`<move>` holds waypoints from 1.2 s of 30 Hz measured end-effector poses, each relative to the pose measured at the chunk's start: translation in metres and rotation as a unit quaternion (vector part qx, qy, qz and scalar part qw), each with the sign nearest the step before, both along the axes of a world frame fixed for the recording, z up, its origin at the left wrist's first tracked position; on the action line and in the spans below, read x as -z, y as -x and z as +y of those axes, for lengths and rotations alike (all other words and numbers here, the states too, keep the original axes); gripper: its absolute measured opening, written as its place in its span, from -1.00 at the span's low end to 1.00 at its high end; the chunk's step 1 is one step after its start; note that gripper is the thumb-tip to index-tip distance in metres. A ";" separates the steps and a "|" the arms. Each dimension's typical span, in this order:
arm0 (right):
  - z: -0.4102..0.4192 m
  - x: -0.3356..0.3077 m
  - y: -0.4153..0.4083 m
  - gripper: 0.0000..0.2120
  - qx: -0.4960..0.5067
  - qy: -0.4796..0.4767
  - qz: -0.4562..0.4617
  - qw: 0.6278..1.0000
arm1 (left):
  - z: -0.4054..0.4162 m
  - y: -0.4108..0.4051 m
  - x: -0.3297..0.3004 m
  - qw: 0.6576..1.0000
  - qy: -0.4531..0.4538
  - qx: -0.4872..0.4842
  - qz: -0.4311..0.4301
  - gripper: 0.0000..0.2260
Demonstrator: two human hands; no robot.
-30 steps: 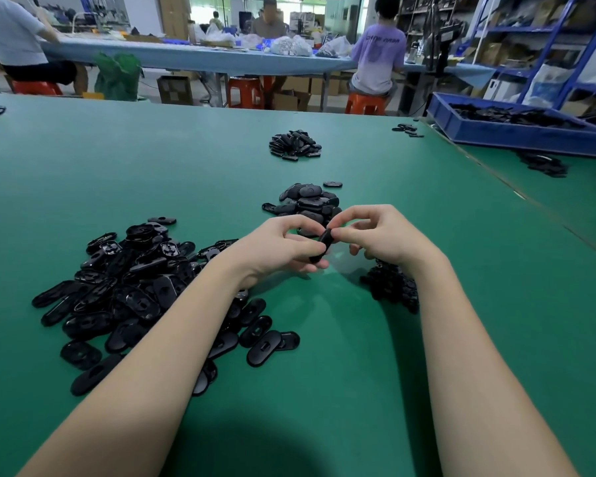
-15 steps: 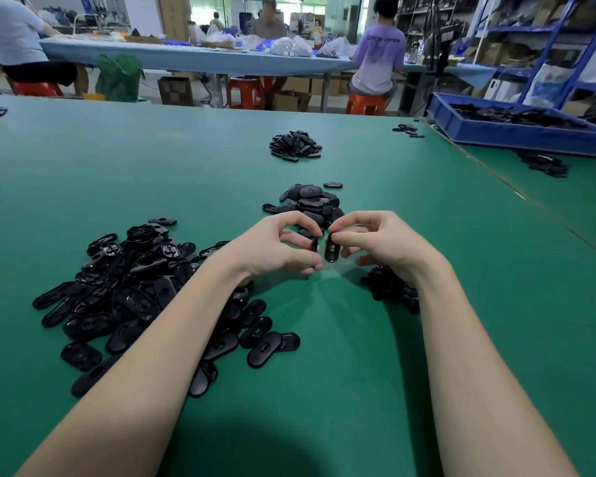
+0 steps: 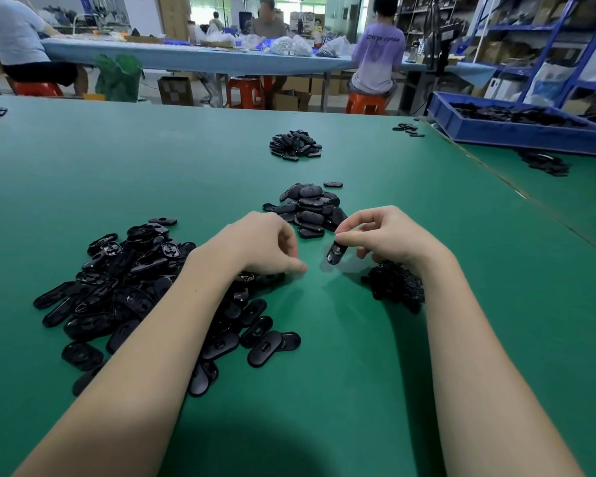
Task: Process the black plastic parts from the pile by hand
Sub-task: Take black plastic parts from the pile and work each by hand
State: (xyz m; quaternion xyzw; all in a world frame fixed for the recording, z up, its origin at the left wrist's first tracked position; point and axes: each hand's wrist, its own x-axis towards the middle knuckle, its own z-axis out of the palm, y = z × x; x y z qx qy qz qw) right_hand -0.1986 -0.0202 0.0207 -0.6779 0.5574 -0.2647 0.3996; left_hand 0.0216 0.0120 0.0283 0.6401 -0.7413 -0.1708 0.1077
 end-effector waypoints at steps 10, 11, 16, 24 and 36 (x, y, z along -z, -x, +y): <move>-0.002 -0.005 0.002 -0.86 -0.009 0.020 0.065 0.998 | 0.004 0.040 0.020 0.972 0.098 0.011 0.215 -0.83; -0.002 -0.005 0.002 -0.86 -0.009 0.024 0.072 0.997 | 0.004 0.039 0.022 0.972 0.095 0.011 0.213 -0.84; -0.004 -0.006 0.000 -0.86 -0.001 0.035 0.070 0.997 | 0.001 0.039 0.026 0.971 0.078 0.005 0.227 -0.86; -0.001 -0.019 0.015 -0.89 -0.032 -0.040 0.266 0.963 | -0.002 0.033 0.029 0.971 0.073 -0.027 0.225 -0.82; 0.001 -0.012 0.011 -0.89 -0.033 -0.031 0.239 0.970 | 0.002 0.030 0.023 0.897 -0.031 -0.089 0.432 -0.89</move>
